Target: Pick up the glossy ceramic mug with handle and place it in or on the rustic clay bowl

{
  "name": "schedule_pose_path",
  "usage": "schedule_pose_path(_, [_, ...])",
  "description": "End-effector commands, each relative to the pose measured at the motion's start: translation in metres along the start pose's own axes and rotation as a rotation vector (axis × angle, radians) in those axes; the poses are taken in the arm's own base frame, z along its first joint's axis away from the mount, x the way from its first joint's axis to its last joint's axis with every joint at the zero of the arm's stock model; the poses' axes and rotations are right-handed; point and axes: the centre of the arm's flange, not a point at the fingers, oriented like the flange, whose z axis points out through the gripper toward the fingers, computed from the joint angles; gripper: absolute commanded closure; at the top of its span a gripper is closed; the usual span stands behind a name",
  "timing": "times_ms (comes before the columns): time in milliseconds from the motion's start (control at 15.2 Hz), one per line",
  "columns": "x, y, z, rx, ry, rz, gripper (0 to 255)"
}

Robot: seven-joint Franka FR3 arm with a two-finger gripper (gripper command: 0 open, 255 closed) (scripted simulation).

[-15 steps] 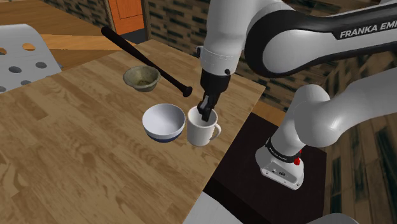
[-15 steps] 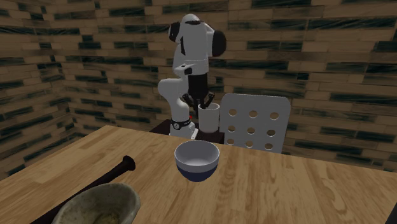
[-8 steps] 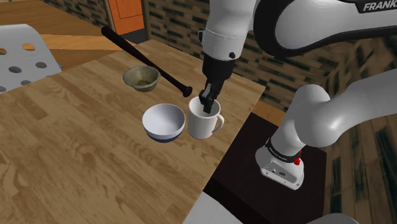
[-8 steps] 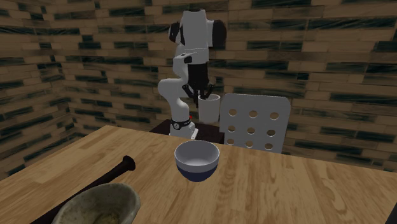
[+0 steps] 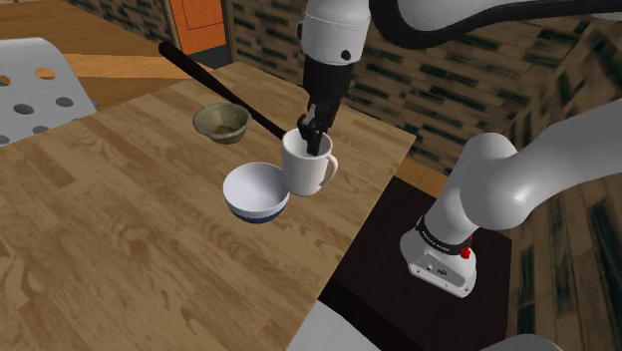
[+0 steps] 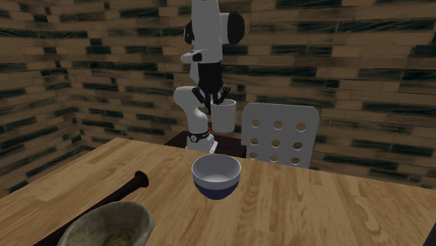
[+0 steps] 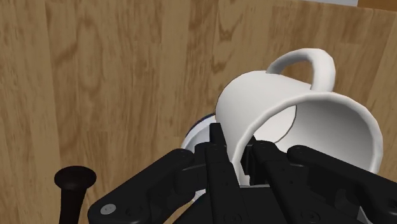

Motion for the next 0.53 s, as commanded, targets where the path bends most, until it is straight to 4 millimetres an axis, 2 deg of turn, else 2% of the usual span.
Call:
schedule_pose_path(0, [0.021,0.014,-0.001,0.000,0.000,0.000,255])
schedule_pose_path(462, [0.103,0.056,-0.009,0.000,0.000,0.000,255])
